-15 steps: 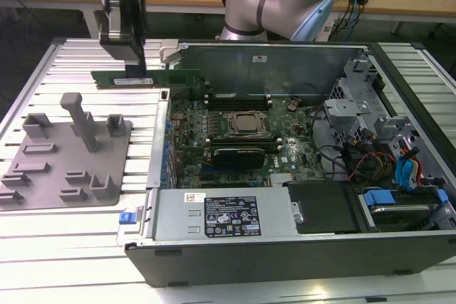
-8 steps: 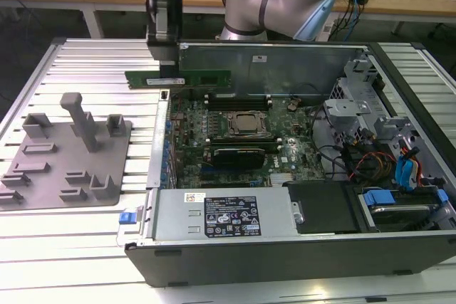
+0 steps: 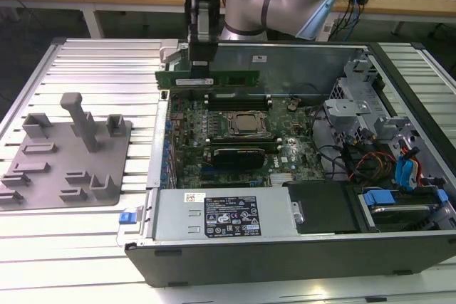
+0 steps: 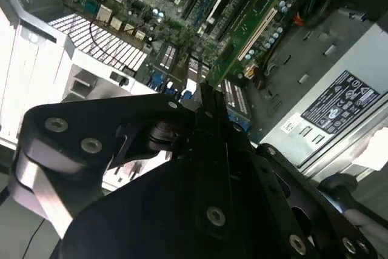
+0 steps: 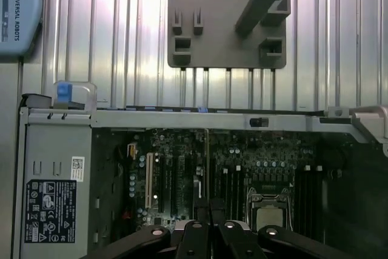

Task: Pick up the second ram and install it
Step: 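Pick up the second ram and move it above second insertion slot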

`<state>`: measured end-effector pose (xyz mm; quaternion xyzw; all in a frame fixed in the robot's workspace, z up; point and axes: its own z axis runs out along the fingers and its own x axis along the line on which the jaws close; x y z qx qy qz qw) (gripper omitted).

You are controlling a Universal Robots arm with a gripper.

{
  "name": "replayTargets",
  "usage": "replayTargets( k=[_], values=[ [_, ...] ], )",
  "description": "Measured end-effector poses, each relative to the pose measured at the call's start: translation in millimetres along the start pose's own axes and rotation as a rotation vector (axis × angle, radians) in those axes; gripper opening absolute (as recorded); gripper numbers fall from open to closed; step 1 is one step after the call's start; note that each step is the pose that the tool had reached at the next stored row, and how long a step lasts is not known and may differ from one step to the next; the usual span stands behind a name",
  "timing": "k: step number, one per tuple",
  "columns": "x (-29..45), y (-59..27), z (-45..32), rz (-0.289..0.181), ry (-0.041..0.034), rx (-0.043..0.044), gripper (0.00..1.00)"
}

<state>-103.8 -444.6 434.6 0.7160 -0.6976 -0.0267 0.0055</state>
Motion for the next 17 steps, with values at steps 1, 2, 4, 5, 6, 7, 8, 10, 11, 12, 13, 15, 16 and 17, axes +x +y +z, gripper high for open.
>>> replayTargets(
  k=[1,2,4,5,6,7,8,10,11,12,13,15,16,17],
  values=[
    [0.1,-5.0,-0.2,0.000,0.0000,0.0000,0.09],
    [0.3,-12.6,-0.4,0.000,0.0001,0.0000,0.09],
    [0.6,-24.7,-0.8,0.000,0.0000,-0.0001,0.09],
    [0.8,-31.8,-1.0,0.000,0.0000,0.0000,0.09],
    [1.0,-39.0,-1.1,0.000,0.0000,-0.0001,0.09],
    [0.2,-47.1,-0.9,0.000,0.0001,-0.0001,0.09],
    [-1.3,-50.9,-0.6,0.000,0.0000,0.0000,0.09],
    [-5.5,-57.5,0.4,0.000,0.0000,0.0000,0.09],
    [-7.3,-58.3,1.1,0.000,0.0000,0.0000,0.09],
    [-8.7,-58.6,2.0,0.000,0.0000,0.0000,0.09],
    [-10.2,-58.8,3.1,0.000,0.0000,0.0000,0.09],
    [-15.5,-59.1,6.2,0.000,0.0001,0.0000,0.09],
    [-19.6,-59.3,8.8,0.000,0.0000,0.0000,0.09],
    [-22.1,-59.4,10.6,0.000,0.0000,0.0000,0.09]
  ],
)
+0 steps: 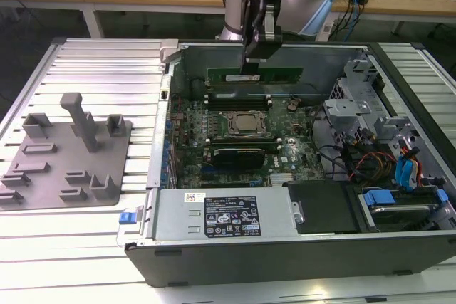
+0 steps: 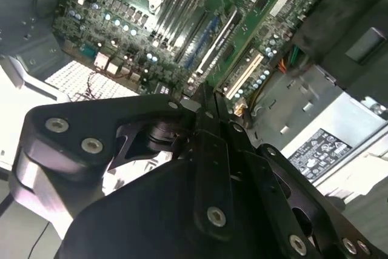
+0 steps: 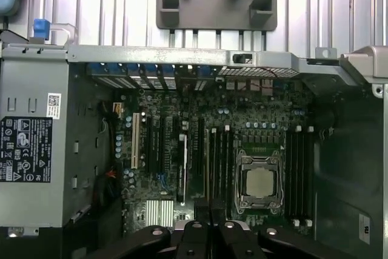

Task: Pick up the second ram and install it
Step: 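Pick up the second ram and move it above second insertion slot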

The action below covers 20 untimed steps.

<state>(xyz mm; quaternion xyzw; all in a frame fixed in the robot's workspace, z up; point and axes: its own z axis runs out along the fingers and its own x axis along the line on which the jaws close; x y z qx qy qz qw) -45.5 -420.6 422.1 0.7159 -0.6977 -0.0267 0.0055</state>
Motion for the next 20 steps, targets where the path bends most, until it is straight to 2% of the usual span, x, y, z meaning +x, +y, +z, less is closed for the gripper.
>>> replayTargets(
  k=[9,12,17,20],
  values=[
    [-18.7,-1.4,20.8,0.000,0.0001,0.0000,0.09],
    [-21.7,-1.7,26.0,0.000,0.0001,-0.0001,0.09],
    [-26.6,-2.6,40.1,0.000,0.0000,0.0000,0.09],
    [-26.6,-2.5,40.1,0.000,0.0002,-0.0001,0.09]
  ],
)
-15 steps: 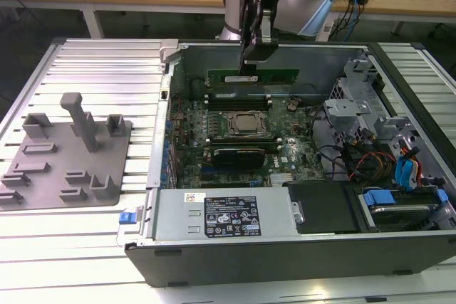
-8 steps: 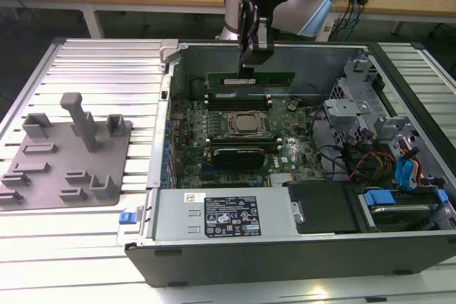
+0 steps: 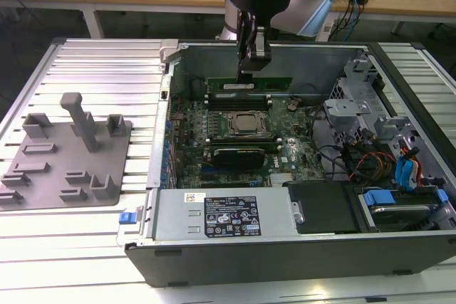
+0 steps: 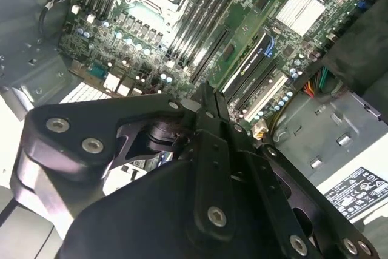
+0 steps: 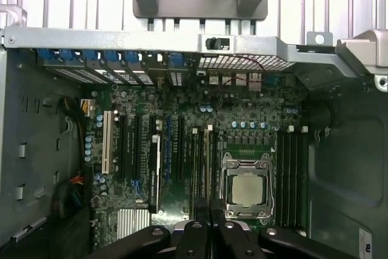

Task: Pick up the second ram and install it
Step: 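Pick up the second ram and move it above second insertion slot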

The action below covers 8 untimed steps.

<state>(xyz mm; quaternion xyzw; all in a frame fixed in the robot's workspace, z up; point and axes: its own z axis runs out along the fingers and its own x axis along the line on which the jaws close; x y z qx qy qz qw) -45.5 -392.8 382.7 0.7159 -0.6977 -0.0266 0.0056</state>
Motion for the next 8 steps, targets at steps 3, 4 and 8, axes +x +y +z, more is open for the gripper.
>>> replayTargets(
  k=[3,4,8],
  values=[
    [0.0,-0.1,2.3,0.000,-0.0092,0.0002,0.09],
    [0.0,-0.1,3.1,0.000,-0.0106,0.0004,0.09],
    [0.2,-0.5,10.8,-0.001,-0.0143,0.0003,0.09]
  ],
)
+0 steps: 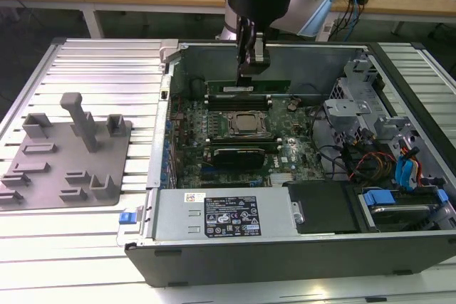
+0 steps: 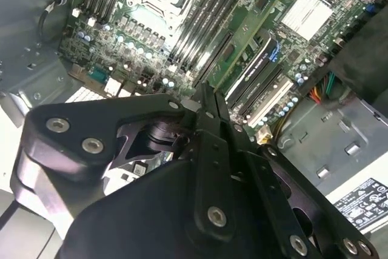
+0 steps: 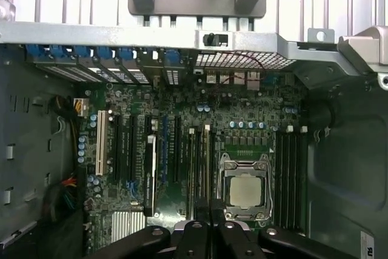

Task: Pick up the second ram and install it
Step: 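Pick up the second ram and move it above second insertion slot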

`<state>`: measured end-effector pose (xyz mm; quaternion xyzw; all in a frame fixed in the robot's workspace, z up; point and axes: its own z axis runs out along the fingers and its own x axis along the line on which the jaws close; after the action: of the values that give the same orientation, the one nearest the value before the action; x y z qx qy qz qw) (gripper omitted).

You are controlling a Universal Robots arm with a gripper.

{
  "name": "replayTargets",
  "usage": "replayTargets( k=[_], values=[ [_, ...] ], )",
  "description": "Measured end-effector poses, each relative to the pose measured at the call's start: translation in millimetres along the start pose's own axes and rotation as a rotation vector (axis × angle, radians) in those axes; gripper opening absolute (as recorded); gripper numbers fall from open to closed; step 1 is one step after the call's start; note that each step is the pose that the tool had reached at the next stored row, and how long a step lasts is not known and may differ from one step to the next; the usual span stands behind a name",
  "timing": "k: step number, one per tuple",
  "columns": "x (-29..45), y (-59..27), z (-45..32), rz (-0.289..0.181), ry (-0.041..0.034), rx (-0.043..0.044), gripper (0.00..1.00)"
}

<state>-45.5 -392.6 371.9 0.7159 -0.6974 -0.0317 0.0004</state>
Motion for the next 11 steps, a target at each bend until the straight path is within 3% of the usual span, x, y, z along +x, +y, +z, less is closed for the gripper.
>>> replayTargets(
  k=[6,11],
  values=[
    [-2.2,-0.5,11.7,0.000,-0.0012,0.0000,0.09],
    [-9.8,-1.1,20.1,0.000,-0.0013,0.0001,0.09]
  ],
)
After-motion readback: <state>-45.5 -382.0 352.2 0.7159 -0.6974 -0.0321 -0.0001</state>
